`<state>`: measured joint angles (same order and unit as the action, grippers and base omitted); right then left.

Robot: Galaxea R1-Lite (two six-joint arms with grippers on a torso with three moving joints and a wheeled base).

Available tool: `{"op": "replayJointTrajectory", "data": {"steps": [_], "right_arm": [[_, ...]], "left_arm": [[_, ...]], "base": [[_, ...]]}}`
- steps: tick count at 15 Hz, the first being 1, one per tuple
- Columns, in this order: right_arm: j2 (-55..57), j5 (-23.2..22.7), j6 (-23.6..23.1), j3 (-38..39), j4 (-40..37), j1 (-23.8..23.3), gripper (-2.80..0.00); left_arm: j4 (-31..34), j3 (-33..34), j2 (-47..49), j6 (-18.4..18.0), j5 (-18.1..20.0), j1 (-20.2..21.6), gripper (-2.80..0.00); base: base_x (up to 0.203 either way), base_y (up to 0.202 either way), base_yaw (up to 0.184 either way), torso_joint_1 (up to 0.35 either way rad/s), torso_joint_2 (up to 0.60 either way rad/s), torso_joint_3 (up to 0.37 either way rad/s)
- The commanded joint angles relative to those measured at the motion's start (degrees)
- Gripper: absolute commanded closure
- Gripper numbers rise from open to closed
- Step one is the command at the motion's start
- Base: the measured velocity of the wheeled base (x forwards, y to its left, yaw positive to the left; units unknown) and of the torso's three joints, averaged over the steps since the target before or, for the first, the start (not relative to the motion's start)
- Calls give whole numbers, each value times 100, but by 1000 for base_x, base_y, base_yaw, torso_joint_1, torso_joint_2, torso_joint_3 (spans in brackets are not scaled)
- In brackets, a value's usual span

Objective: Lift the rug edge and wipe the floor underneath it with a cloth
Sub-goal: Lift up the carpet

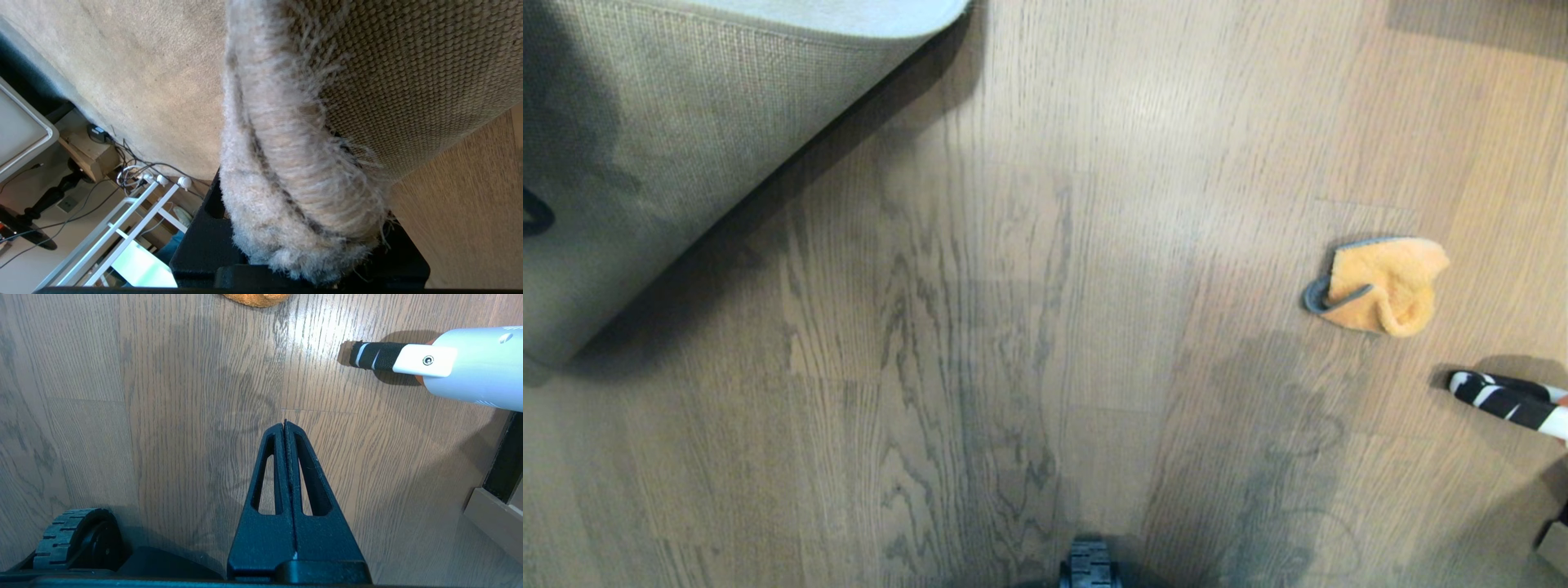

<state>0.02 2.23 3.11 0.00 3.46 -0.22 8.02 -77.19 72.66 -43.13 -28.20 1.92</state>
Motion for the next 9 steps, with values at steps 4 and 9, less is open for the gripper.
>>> {"op": "replayJointTrajectory", "data": {"steps": [4, 9], "right_arm": [[-2, -3, 3, 0, 5, -4, 0], [-2, -3, -3, 0, -2, 3, 0]], "left_arm": [[-20, 45, 12, 14, -11, 60, 0], [-887, 569, 46, 111, 72, 47, 0]], "base": [[0, 0, 0, 0, 0, 0], [0, 0, 0, 0, 0, 0]]}}
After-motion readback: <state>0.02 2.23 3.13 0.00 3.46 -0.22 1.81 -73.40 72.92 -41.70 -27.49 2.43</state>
